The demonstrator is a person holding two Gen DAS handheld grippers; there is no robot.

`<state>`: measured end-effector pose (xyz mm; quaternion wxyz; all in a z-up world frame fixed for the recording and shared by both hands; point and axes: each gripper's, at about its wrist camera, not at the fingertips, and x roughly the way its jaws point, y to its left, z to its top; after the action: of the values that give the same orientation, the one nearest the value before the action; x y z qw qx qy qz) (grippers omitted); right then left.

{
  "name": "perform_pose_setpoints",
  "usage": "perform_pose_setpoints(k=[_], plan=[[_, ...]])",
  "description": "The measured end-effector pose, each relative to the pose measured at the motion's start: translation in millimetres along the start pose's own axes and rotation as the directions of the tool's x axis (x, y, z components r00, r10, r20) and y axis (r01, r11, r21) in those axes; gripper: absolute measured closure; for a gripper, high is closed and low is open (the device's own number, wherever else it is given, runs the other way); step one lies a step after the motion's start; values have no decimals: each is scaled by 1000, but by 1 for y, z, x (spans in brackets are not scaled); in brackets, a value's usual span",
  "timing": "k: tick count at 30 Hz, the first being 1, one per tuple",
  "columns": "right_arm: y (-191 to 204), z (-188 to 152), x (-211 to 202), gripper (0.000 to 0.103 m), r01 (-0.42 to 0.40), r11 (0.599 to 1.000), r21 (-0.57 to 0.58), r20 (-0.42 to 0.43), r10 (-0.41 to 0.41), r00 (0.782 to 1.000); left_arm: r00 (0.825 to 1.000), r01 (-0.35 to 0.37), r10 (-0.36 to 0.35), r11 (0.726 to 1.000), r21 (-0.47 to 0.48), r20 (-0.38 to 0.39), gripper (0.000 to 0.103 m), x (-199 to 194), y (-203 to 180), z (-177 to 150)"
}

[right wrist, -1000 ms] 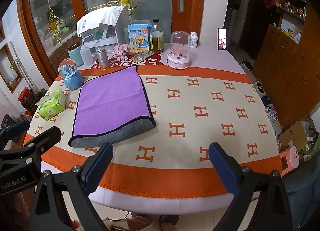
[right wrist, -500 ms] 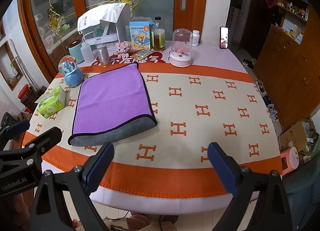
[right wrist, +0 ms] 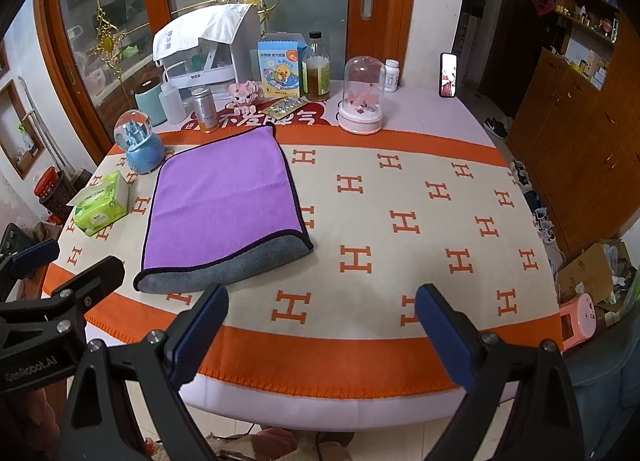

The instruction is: Fold towel

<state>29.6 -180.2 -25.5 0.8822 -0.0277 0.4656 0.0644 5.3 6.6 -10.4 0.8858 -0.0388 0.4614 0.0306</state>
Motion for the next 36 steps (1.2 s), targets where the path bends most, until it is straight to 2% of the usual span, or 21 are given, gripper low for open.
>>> perform_pose_setpoints(k=[27, 36], plan=[[1, 8, 2, 7, 4, 1000, -4, 9, -4, 1000, 1000, -12, 12, 1000, -9, -20, 3, 5, 6, 6], [13, 13, 0, 7, 19, 1000, 8, 24, -19, 1000, 1000, -2, 1, 1000, -7, -20, 3, 8, 17, 8]])
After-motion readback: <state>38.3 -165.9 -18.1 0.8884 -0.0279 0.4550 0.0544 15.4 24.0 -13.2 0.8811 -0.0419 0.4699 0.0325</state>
